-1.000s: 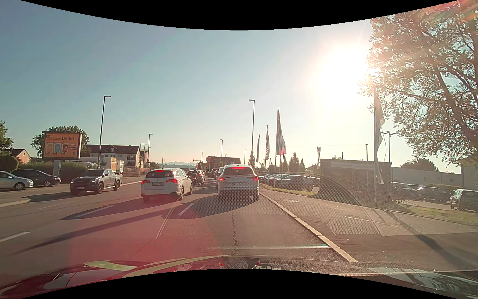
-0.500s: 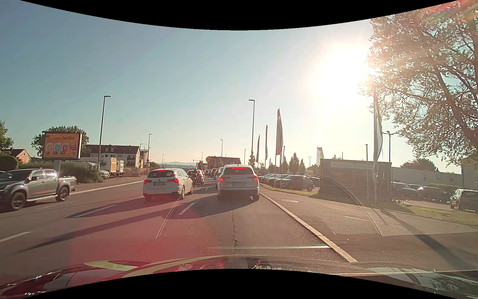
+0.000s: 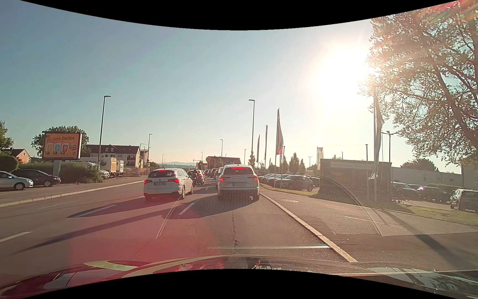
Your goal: Follow the waypoints while adhering to traffic rules and regulations
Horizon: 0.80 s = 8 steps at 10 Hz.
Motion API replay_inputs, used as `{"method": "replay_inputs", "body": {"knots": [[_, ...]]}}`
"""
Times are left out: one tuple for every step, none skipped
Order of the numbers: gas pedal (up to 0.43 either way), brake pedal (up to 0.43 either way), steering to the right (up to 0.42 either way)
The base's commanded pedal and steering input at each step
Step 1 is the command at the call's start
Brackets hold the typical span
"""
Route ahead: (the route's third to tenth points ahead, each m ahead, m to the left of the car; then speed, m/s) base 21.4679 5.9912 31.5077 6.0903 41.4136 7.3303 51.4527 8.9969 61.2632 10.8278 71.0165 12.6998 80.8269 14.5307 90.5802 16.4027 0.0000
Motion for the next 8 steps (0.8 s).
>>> {"method": "replay_inputs", "body": {"knots": [[0.000, 0.256, -0.004], [0.000, 0.250, -0.004], [0.000, 0.256, -0.005], [0.000, 0.256, -0.005], [0.000, 0.256, -0.005], [0.000, 0.256, -0.004], [0.000, 0.256, -0.005], [0.000, 0.256, -0.004]]}}
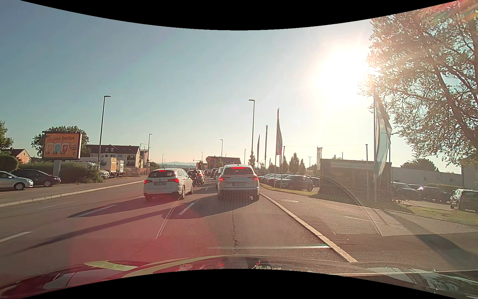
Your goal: Follow the waypoints while adhering to traffic rules and regulations
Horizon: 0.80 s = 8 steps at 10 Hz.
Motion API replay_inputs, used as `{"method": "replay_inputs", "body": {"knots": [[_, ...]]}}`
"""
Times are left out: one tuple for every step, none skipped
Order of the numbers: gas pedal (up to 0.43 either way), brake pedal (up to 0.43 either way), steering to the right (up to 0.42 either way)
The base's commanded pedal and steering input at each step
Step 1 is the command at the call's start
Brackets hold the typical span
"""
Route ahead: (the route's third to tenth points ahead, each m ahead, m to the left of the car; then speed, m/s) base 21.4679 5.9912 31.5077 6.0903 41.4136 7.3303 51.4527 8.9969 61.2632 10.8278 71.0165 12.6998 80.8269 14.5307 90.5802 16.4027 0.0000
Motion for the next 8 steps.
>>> {"method": "replay_inputs", "body": {"knots": [[0.000, 0.256, -0.005], [0.000, 0.256, -0.004], [0.000, 0.250, -0.004], [0.000, 0.232, -0.004], [0.000, 0.220, -0.004], [0.000, 0.207, -0.004], [0.000, 0.189, -0.005], [0.000, 0.159, -0.005]]}}
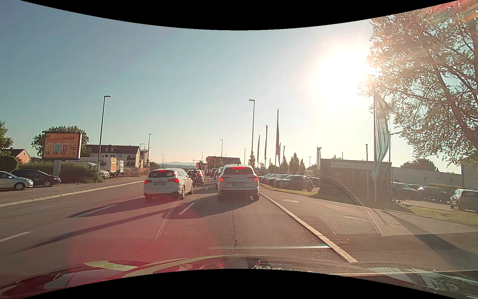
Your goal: Follow the waypoints while adhering to traffic rules and regulations
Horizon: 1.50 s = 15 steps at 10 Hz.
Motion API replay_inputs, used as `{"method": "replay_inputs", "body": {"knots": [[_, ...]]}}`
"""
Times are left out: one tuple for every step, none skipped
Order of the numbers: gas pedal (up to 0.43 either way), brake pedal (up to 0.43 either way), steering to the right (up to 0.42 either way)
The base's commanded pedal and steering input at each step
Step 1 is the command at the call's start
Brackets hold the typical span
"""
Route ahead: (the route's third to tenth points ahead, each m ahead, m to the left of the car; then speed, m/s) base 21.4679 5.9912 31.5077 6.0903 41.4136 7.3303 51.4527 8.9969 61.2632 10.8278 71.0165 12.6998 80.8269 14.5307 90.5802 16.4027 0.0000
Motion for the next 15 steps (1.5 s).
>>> {"method": "replay_inputs", "body": {"knots": [[0.000, 0.116, -0.004], [0.000, 0.110, -0.004], [0.000, 0.104, -0.005], [0.000, 0.104, -0.005], [0.000, 0.098, -0.004], [0.000, 0.098, -0.005], [0.000, 0.079, -0.005], [0.000, 0.067, -0.004], [0.000, 0.067, -0.005], [0.000, 0.067, -0.005], [0.000, 0.067, -0.004], [0.000, 0.067, -0.005], [0.000, 0.067, -0.005], [0.000, 0.067, -0.005], [0.000, 0.067, -0.005]]}}
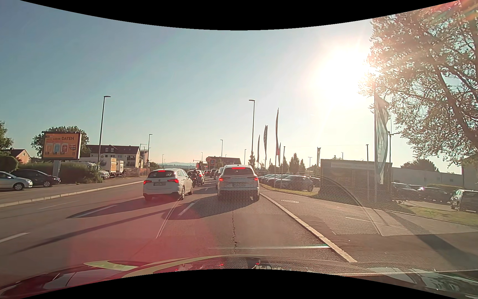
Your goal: Follow the waypoints while adhering to traffic rules and regulations
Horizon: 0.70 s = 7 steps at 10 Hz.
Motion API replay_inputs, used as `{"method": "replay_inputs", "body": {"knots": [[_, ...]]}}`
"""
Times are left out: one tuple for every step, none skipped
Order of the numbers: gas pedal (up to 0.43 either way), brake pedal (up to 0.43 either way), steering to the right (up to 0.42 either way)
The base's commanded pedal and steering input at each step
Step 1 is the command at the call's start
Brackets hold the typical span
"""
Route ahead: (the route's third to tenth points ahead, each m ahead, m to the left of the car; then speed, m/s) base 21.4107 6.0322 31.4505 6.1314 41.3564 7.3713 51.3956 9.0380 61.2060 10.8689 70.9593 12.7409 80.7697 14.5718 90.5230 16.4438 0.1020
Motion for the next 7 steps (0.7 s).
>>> {"method": "replay_inputs", "body": {"knots": [[0.000, 0.067, -0.005], [0.000, 0.067, -0.004], [0.000, 0.067, -0.005], [0.000, 0.067, -0.004], [0.000, 0.073, -0.004], [0.000, 0.073, -0.005], [0.000, 0.079, -0.004]]}}
